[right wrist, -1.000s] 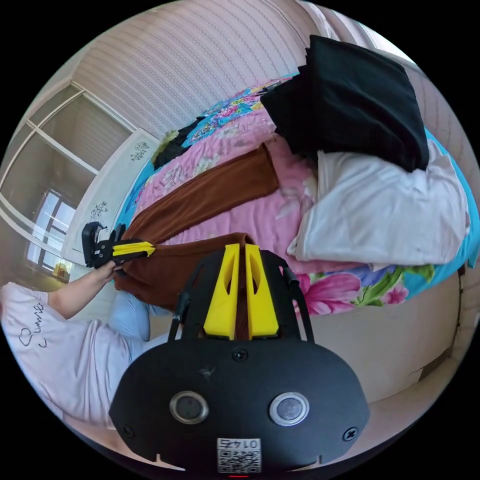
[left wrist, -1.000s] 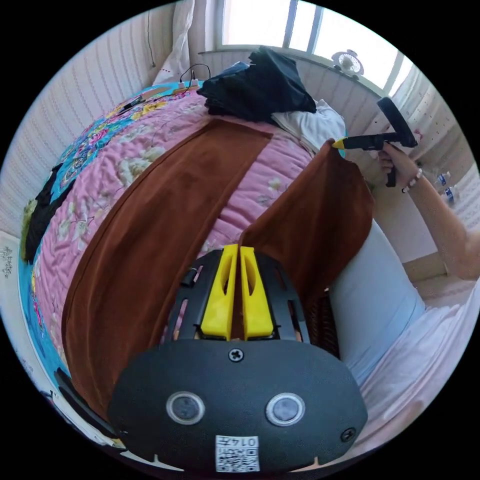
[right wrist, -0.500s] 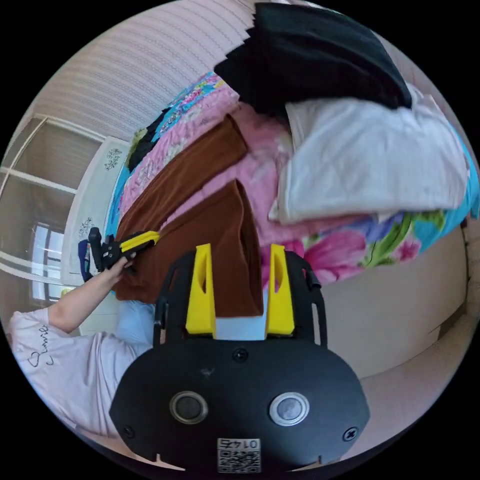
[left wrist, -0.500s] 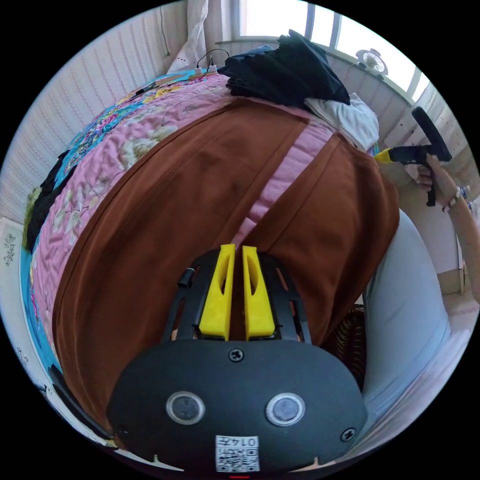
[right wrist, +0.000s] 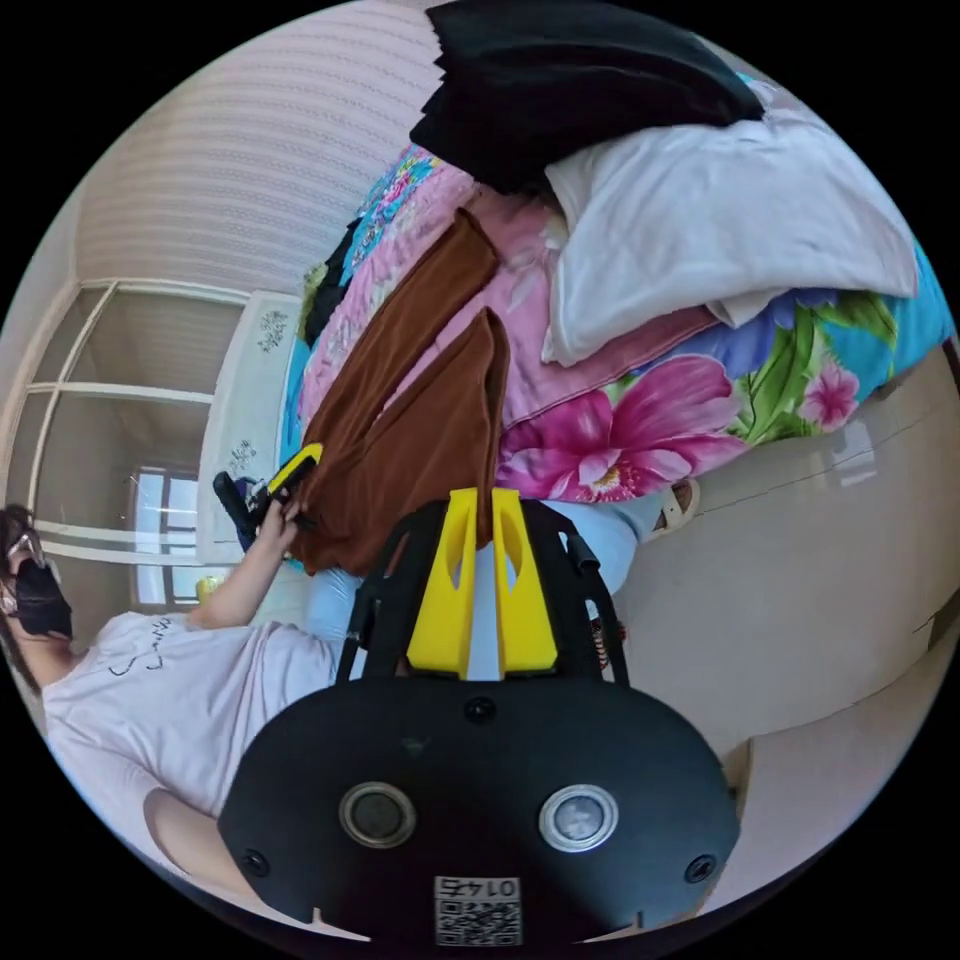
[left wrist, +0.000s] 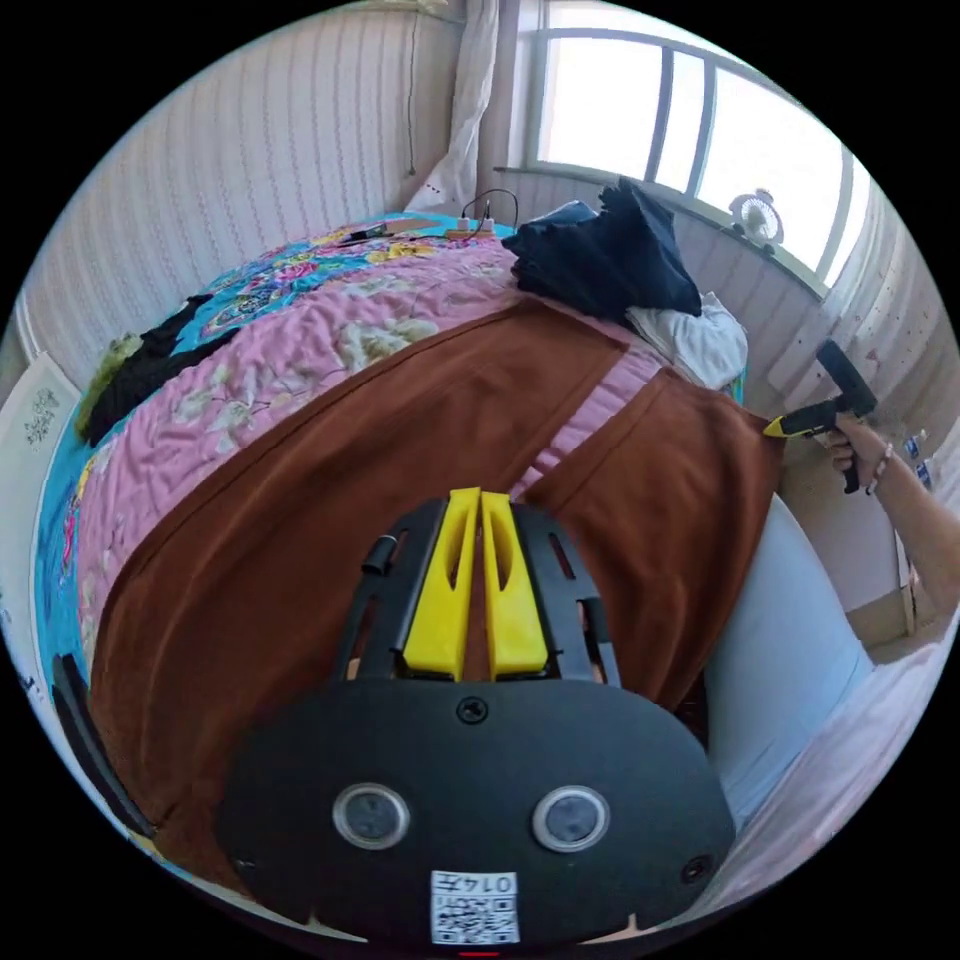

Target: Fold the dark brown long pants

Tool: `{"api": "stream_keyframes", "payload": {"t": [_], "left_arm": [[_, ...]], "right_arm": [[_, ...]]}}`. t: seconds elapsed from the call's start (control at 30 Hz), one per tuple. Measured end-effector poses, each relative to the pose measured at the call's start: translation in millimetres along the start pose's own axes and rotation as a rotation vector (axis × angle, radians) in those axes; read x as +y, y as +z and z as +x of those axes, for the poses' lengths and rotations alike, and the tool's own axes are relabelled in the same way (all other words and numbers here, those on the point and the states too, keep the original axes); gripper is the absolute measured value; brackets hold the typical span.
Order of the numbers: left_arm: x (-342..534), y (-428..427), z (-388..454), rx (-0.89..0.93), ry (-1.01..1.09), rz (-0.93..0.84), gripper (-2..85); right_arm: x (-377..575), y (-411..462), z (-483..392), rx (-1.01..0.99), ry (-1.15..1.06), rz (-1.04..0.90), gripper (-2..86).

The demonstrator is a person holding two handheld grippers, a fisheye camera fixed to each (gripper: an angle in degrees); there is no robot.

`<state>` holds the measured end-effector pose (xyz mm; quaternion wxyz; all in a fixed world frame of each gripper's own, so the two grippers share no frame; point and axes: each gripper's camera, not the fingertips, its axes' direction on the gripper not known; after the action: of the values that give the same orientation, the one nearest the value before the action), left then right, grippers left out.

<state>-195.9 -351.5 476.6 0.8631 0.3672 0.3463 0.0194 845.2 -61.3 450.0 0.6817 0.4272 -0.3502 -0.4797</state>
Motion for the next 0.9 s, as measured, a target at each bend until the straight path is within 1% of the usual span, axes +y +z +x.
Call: {"api": "stream_keyframes", "payload": {"t": [0.03,0.1,0.13,0.2,0.23,0.3,0.33,0.37,0.4,0.43,0.5,0.63,0.67,0.7,0.83,0.9], "left_arm": [[11.4,-14.2,-9.3,0.002,-0.030,0.018,-0.8],[70.9,-73.5,-51.6,-0.028,-0.188,0.074,-0.6],[89.5,-89.2,-63.7,-0.048,-0.244,0.084,-0.5],[176.6,-152.6,-114.5,-0.146,-0.516,0.120,0.3],[200.7,-168.1,-126.7,-0.172,-0.590,0.129,1.1],[298.0,-222.0,-168.4,-0.288,-0.880,0.146,5.2],[321.1,-233.4,-176.8,-0.315,-0.952,0.150,6.4],[363.4,-253.0,-190.8,-0.351,-1.080,0.168,8.1],[402.2,-268.4,-202.4,-0.366,-1.189,0.197,9.6],[420.2,-274.6,-207.5,-0.368,-1.247,0.214,10.2],[479.0,-290.3,-223.8,-0.338,-1.430,0.302,12.0],[525.1,-295.3,-245.3,-0.266,-1.538,0.397,12.3],[534.5,-295.1,-254.0,-0.213,-1.550,0.440,11.5],[540.8,-295.6,-264.4,-0.156,-1.550,0.445,10.6],[551.8,-304.4,-294.4,-0.054,-1.533,0.399,6.4],[557.9,-310.6,-314.1,0.055,-1.528,0.404,2.1]], "right_arm": [[-0.2,0.9,2.1,-0.009,0.008,-0.003,2.5],[-1.6,13.2,-1.7,0.079,0.004,-0.051,2.3],[-2.0,16.9,-3.5,0.106,0.000,-0.066,2.2],[-2.8,23.0,-6.5,0.143,0.013,-0.076,2.4],[-2.8,22.8,-6.2,0.139,0.022,-0.070,2.5],[-1.6,21.3,-3.8,0.112,0.061,-0.047,3.3],[-1.0,21.2,-3.4,0.110,0.069,-0.042,3.6],[0.3,21.6,-2.6,0.110,0.090,-0.037,4.3],[1.5,22.1,-3.4,0.118,0.102,-0.029,5.3],[1.9,22.8,-4.0,0.131,0.109,-0.028,5.9],[1.2,28.4,-6.0,0.177,0.141,-0.051,6.6],[-2.7,36.5,-16.7,0.199,0.145,-0.085,4.3],[-4.5,37.1,-22.3,0.205,0.136,-0.088,3.5],[-6.8,36.4,-28.2,0.211,0.131,-0.086,3.1],[-14.2,27.7,-48.3,0.208,0.088,-0.066,2.2],[-19.6,18.9,-61.2,0.218,0.050,-0.056,1.9]]}}
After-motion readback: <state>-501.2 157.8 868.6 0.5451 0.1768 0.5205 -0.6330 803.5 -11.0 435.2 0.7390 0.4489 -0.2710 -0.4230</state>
